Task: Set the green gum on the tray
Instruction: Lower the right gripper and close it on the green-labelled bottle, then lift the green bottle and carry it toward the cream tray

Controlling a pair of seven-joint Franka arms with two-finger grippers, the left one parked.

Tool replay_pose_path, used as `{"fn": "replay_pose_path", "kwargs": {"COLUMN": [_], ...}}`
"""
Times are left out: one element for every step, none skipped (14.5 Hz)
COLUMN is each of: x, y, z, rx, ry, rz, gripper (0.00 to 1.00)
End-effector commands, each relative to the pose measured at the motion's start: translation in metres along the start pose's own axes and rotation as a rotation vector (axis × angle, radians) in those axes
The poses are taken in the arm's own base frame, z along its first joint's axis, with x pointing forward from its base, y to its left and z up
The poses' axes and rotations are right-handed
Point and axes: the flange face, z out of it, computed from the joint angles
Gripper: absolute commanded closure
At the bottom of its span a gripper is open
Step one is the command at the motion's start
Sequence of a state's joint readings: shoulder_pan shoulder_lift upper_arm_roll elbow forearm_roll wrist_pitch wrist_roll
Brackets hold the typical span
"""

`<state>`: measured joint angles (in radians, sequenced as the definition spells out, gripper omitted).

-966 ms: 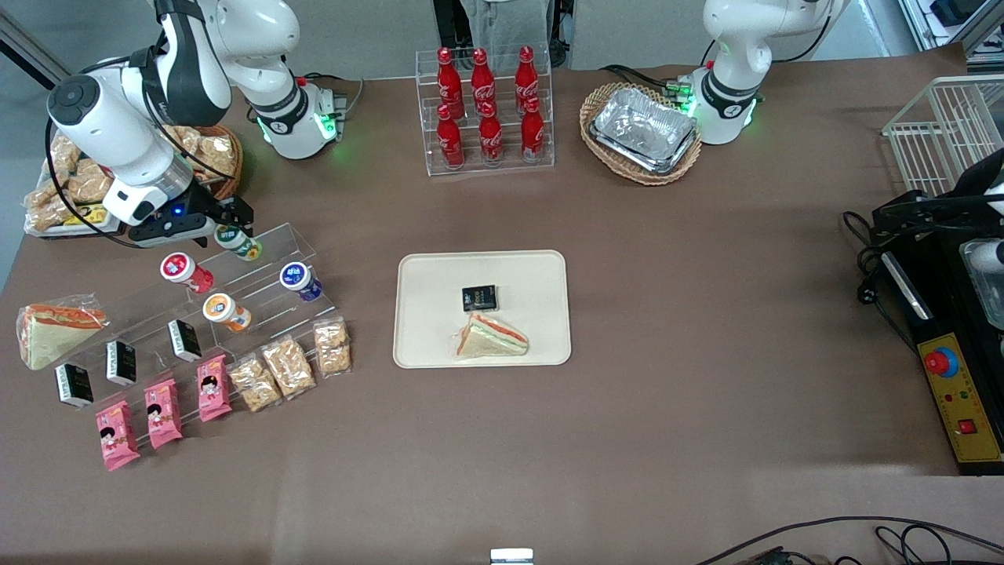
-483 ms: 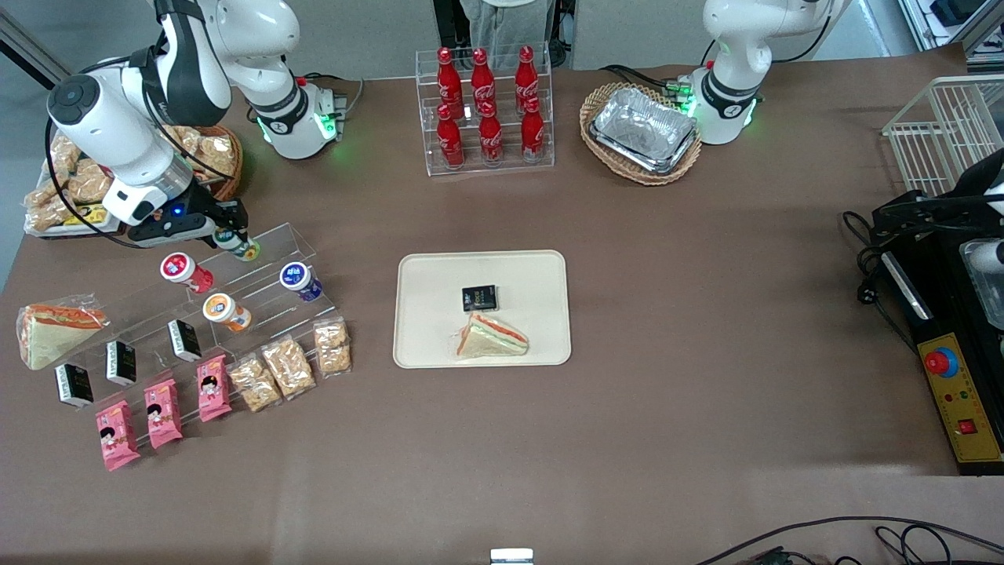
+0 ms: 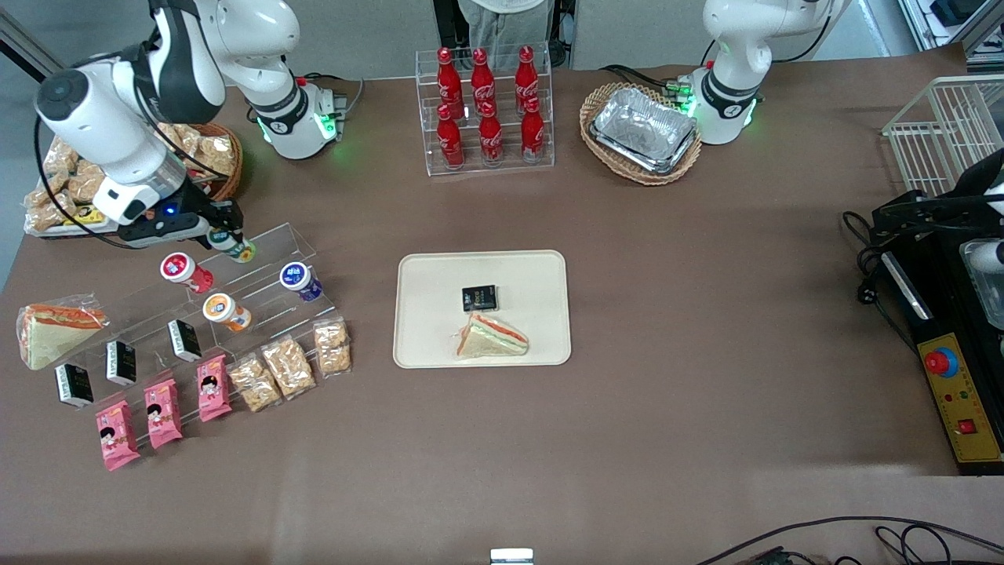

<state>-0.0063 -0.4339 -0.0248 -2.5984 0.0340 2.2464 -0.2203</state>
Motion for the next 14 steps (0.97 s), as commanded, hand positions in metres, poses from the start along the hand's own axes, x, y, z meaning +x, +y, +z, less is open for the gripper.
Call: {"fn": "replay_pose_path", "kwargs": {"x": [0.044,0.052,0.062,0.072,0.081,0.089,0.097,0.103,0.108,0.111,0.113,0.118,0.123,0.126], "y": [0.003,0.003,0.003,0.001,-0.006,-0.013,-0.020,-0.027,-0.035,-0.049,-0.067,-0.090,-0.114,-0.144], "z": [-0.071,-0.088,-0.107,-0.123,-0.142,-0.159,-0.176,-0.190,-0.200,-0.207,-0.207,-0.203,-0.200,-0.196], "rx": [0.039,0.041,0.041,0.041,0.038,0.034,0.031,0.030,0.028,0.024,0.022,0.020,0.021,0.021], "ry": [-0.045,-0.053,-0.047,-0.052,-0.062,-0.067,-0.068,-0.071,-0.071,-0.062,-0.061,-0.070,-0.075,-0.080], "rz": [0.003,-0.001,0.008,0.022,0.030,0.049,0.061,0.070,0.078,0.101,0.141,0.189,0.238,0.274], "gripper": [0.73,0.73,0.73,0.73,0.73,0.73,0.73,0.73,0.73,0.73,0.73,0.73,0.73,0.73]}}
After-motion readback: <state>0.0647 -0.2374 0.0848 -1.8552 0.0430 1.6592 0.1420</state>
